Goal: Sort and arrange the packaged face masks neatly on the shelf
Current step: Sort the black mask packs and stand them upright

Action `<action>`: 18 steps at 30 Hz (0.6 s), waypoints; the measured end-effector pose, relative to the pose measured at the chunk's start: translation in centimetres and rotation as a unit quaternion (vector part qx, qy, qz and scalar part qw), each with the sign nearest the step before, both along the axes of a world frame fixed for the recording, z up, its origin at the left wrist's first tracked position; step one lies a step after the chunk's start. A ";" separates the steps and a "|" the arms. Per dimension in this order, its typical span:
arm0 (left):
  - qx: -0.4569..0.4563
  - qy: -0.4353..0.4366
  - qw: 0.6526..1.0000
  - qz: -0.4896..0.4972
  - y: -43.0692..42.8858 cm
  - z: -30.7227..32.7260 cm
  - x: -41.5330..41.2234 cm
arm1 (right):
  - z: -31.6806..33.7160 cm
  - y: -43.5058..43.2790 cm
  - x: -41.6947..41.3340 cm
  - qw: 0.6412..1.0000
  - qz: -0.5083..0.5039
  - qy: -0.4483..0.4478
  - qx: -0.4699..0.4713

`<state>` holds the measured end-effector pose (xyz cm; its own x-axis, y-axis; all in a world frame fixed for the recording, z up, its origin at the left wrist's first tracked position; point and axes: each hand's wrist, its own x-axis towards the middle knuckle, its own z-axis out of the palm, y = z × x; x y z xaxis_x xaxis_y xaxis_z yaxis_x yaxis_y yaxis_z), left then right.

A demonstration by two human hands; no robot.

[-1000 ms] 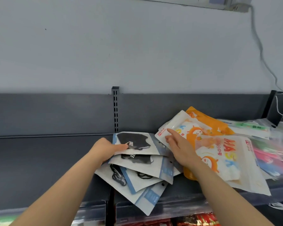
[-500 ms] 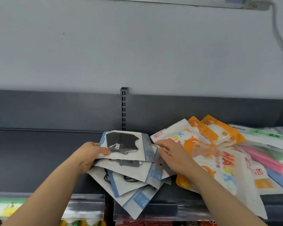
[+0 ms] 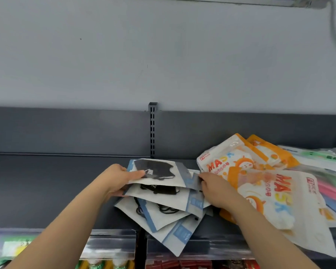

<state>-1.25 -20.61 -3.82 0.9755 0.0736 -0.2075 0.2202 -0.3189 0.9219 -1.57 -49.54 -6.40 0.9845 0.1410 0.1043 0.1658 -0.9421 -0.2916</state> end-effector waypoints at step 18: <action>-0.205 0.008 0.974 -0.093 5.3 -1.1 -0.9 | 1.1 0.3 -0.8 0.990 0.036 -0.004 0.134</action>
